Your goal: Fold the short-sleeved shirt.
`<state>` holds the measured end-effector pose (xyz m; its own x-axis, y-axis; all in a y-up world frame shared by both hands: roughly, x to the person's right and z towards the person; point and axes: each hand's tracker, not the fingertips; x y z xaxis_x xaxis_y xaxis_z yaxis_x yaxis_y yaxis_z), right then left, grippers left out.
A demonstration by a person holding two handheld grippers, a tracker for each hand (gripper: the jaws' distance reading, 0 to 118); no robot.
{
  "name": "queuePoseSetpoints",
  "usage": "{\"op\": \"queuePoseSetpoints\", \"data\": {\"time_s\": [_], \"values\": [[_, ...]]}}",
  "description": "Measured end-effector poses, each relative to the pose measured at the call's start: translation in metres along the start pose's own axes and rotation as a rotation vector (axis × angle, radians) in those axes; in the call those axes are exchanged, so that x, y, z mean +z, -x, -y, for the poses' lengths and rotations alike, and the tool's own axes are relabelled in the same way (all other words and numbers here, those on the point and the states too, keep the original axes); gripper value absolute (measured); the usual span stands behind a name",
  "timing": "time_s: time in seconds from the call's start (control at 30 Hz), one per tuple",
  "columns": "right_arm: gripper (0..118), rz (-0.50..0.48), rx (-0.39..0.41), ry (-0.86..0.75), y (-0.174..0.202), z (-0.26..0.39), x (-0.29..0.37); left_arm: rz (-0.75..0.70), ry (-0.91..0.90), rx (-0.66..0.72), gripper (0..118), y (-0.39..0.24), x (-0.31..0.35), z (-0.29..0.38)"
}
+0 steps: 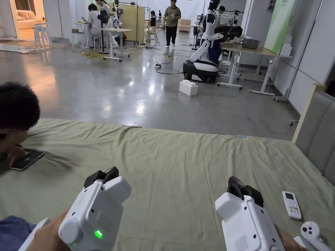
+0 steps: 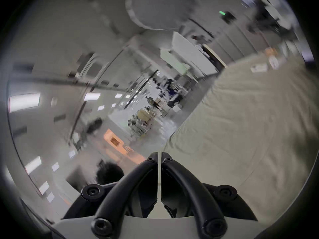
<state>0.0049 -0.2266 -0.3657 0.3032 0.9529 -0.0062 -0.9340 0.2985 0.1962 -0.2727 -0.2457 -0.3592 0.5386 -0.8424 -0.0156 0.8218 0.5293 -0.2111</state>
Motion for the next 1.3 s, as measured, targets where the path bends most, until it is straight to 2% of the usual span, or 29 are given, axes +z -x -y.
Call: {"op": "queuePoseSetpoints", "data": {"time_s": [0.03, 0.1, 0.17, 0.3, 0.33, 0.37, 0.4, 0.47, 0.5, 0.53, 0.6, 0.87, 1.03, 1.3], "values": [[0, -0.007, 0.005, -0.012, -0.001, 0.0, 0.004, 0.005, -0.004, -0.015, 3, -0.001, -0.002, 0.003], [0, -0.007, -0.042, -0.001, -0.008, -0.001, 0.01, 0.006, 0.008, 0.043, 3, 0.002, -0.002, 0.002], [0, -0.002, -0.18, 0.045, -0.018, -0.004, 0.014, -0.005, 0.043, 0.199, 3, 0.012, -0.003, 0.003], [0, -0.003, -0.609, 0.165, -0.036, 0.019, -0.011, 0.002, 0.078, 0.623, 3, 0.035, -0.006, 0.01], [0, -0.009, -0.722, 0.192, -0.03, 0.029, -0.022, 0.009, 0.078, 0.737, 3, 0.04, -0.005, 0.013], [0, 0.002, -0.864, 0.222, -0.033, 0.035, -0.025, 0.018, 0.061, 0.869, 3, 0.046, -0.004, 0.018], [0, 0.012, -0.967, 0.243, -0.036, 0.04, -0.026, 0.025, 0.053, 0.981, 3, 0.05, -0.003, 0.021], [0, 0.005, -1.26, 0.366, -0.03, 0.054, -0.026, 0.0, 0.051, 1.168, 3, 0.055, -0.002, 0.031], [0, 0.026, -1.288, 0.349, -0.031, 0.056, -0.026, -0.022, 0.05, 1.232, 3, 0.057, -0.001, 0.034], [0, 0.039, -1.35, 0.378, -0.03, 0.058, -0.026, -0.04, 0.048, 1.275, 3, 0.058, 0.006, 0.031], [0, 0.067, -1.328, 0.345, -0.031, 0.054, -0.021, -0.057, 0.042, 1.312, 3, 0.06, 0.009, 0.034], [0, 0.055, -1.264, 0.314, -0.03, 0.04, -0.016, -0.014, 0.053, 1.174, 3, 0.07, 0.019, 0.032], [0, 0.023, -1.248, 0.314, -0.019, 0.032, -0.016, 0.076, 0.164, 1.101, 3, 0.072, 0.033, 0.052], [0, -0.055, -1.214, 0.314, 0.002, 0.016, -0.019, 0.194, 0.394, 1.093, 3, 0.078, 0.064, 0.128]]}}
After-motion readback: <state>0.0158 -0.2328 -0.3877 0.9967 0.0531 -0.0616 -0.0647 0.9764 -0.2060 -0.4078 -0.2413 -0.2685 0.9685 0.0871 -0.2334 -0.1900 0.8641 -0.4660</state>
